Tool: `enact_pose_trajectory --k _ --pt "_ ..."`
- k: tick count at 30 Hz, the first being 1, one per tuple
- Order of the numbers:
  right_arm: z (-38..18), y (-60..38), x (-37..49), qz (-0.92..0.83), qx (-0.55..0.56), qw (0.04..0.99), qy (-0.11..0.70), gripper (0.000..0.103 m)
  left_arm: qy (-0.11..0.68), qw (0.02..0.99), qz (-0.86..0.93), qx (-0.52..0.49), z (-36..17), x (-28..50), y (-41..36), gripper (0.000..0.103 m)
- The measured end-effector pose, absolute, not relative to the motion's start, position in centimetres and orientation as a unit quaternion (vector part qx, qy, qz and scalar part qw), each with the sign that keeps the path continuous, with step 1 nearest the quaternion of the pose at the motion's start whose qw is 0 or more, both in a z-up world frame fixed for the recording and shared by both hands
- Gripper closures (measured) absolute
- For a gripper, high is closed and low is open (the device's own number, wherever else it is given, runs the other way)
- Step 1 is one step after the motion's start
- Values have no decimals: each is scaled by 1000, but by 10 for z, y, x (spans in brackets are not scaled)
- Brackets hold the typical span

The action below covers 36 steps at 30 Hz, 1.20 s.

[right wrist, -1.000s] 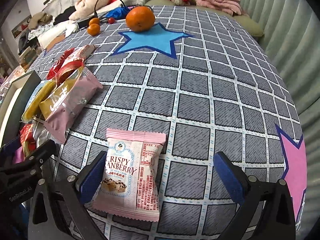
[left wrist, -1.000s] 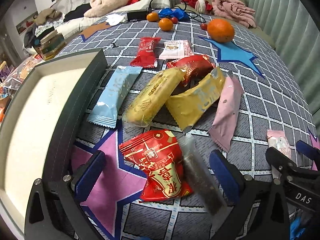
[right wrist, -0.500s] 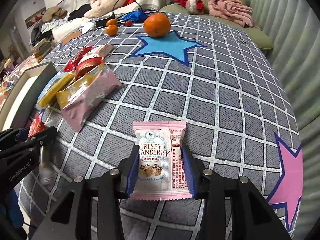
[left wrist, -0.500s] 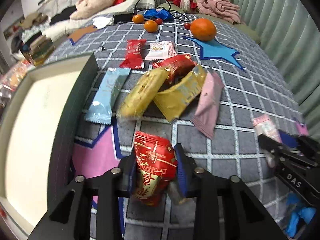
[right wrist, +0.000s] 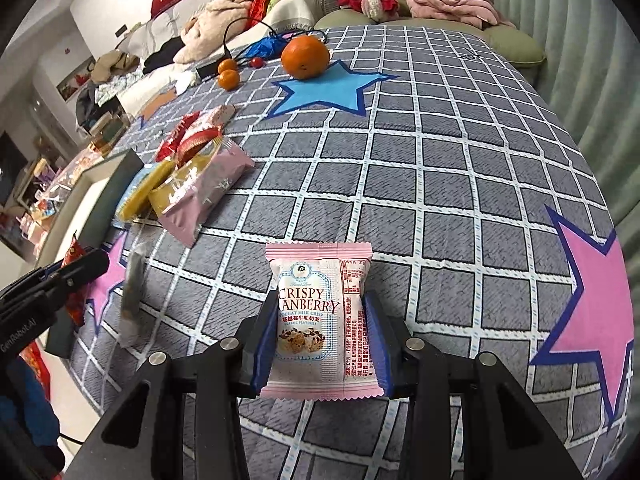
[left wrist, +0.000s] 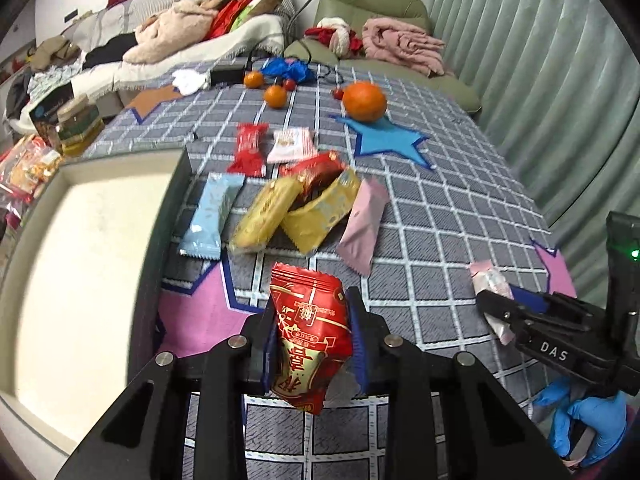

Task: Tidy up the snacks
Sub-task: 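Carry the red packet with the left tool while the right tool carries the Crispy Cranberry packet to the box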

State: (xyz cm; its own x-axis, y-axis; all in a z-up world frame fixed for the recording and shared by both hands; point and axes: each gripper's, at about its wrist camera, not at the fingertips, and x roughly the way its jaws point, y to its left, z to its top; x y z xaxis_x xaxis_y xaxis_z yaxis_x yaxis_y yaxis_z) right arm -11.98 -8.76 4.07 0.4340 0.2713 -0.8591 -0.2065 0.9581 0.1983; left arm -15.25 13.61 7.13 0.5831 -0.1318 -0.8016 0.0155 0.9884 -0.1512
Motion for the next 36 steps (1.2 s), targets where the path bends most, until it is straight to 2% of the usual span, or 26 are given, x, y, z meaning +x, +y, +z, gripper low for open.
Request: enact_pose_trajectory --k 16,36 --pt "84 -45 -110 187 19 853 487 61 417 908 4 -46 126 -164 187 70" --pt "117 114 -89 306 -46 825 473 61 415 904 89 -53 130 -168 296 70"
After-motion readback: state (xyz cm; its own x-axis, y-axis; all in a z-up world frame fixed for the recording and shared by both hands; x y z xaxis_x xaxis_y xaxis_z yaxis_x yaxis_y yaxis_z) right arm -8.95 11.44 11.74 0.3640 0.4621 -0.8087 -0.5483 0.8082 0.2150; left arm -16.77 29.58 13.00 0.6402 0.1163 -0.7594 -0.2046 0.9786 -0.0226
